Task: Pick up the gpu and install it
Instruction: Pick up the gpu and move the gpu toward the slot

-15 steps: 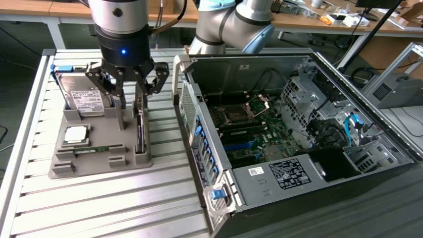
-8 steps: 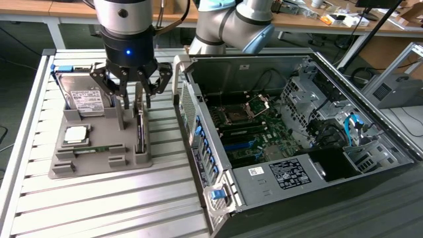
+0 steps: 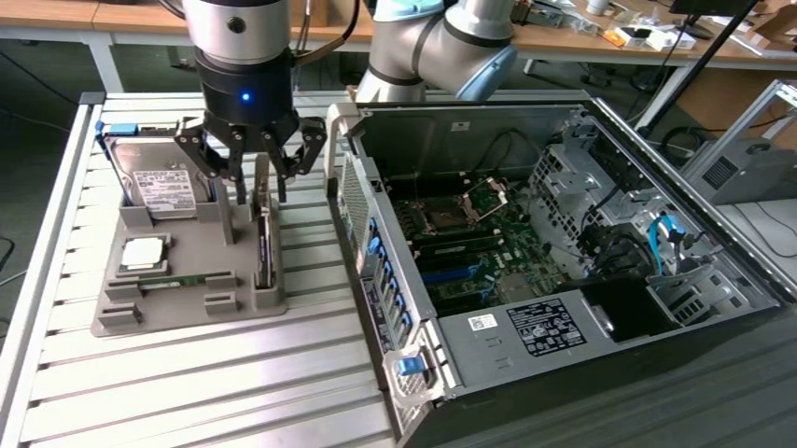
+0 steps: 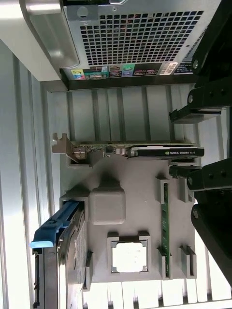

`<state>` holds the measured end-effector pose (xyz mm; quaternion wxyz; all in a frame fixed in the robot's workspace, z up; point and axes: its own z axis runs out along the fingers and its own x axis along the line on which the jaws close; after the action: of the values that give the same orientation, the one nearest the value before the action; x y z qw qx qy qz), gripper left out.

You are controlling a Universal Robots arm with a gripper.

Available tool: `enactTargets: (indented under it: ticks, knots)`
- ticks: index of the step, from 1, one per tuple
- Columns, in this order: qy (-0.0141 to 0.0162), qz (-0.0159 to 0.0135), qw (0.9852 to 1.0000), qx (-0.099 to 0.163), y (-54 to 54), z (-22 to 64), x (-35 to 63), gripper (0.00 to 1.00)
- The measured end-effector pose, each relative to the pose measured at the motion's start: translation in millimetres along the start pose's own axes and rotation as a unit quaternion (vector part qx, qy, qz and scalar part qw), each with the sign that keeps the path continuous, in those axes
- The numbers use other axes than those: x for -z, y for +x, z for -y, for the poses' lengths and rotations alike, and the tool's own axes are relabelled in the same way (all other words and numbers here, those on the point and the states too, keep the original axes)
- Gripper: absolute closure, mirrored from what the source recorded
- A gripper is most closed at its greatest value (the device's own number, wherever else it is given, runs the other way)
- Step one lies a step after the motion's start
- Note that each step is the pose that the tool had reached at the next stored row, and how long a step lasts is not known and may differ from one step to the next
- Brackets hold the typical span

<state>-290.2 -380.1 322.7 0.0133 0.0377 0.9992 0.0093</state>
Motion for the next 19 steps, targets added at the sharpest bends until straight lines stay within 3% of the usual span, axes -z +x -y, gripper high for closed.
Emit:
enactTargets:
  ticks: [7, 19]
  knots:
    - [0.0026, 0.0002, 1.0, 0.0, 0.0, -1.6, -3.6, 0.52]
    - [0.0035, 0.0003, 1.0, 0.0, 0.2, -1.5, -13.3, 0.52]
